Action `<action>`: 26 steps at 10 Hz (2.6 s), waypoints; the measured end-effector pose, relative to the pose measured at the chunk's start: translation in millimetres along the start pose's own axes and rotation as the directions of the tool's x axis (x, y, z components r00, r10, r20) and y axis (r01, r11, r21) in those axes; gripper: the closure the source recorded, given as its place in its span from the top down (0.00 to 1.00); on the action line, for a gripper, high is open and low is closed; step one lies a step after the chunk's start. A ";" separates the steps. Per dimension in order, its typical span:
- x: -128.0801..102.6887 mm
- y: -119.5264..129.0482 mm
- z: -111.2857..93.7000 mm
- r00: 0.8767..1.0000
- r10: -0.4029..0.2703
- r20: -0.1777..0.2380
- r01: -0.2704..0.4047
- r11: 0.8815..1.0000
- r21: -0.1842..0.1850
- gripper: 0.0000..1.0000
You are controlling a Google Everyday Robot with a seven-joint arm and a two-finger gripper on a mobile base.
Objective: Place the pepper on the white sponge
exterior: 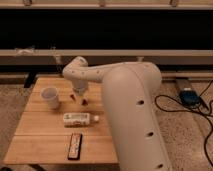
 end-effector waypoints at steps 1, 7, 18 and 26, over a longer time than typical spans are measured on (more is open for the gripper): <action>-4.0 2.6 1.9 1.000 -0.011 -0.003 0.011 1.000 -0.002 0.70; -41.6 19.5 29.0 0.994 -0.097 -0.051 0.097 0.995 -0.011 0.70; -23.2 -12.9 41.1 0.996 -0.014 -0.088 0.009 0.999 -0.048 0.29; 37.8 -17.3 -15.0 1.000 0.010 0.008 -0.010 0.999 -0.044 0.00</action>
